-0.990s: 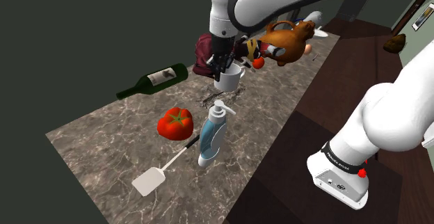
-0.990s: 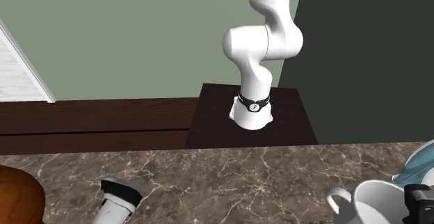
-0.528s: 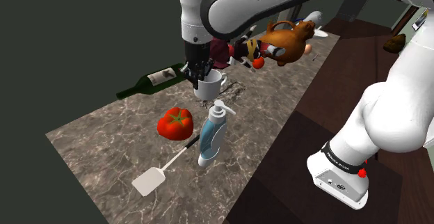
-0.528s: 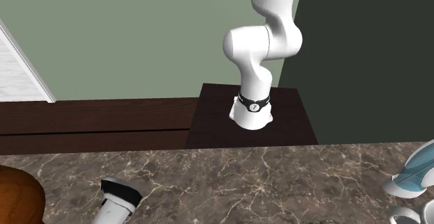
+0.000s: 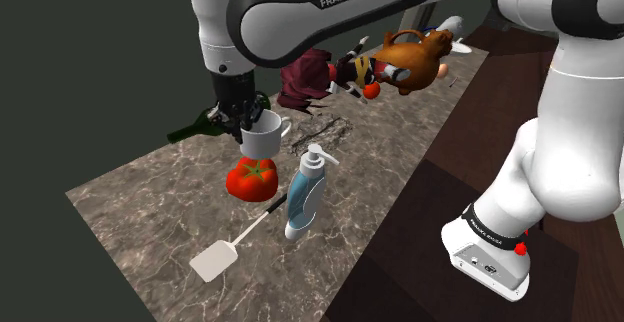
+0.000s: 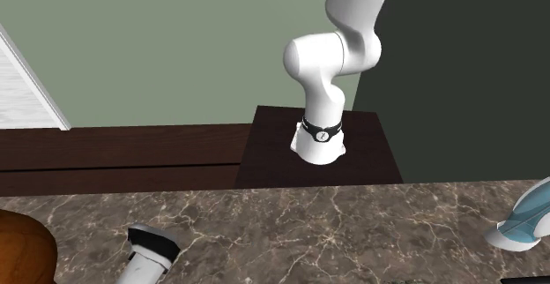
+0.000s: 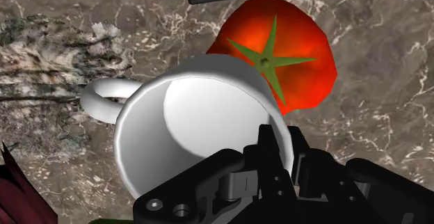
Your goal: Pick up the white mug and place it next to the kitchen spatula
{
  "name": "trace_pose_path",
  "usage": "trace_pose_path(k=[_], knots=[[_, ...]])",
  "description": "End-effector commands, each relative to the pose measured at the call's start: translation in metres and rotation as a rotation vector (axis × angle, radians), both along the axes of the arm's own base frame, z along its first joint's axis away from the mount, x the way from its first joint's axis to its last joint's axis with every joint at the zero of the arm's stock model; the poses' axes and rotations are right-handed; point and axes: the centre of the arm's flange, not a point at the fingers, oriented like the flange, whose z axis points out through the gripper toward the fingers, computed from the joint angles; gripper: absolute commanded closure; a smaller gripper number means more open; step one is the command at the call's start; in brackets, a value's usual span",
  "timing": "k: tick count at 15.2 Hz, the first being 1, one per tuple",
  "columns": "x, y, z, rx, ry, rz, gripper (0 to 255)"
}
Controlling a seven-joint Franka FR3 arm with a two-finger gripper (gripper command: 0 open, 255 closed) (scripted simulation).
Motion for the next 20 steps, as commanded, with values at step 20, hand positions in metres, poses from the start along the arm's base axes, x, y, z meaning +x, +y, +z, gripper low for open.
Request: trace_pose_path(k=[20], knots=[[0.022,0.154,-0.064,0.0,0.0,-0.002,255]])
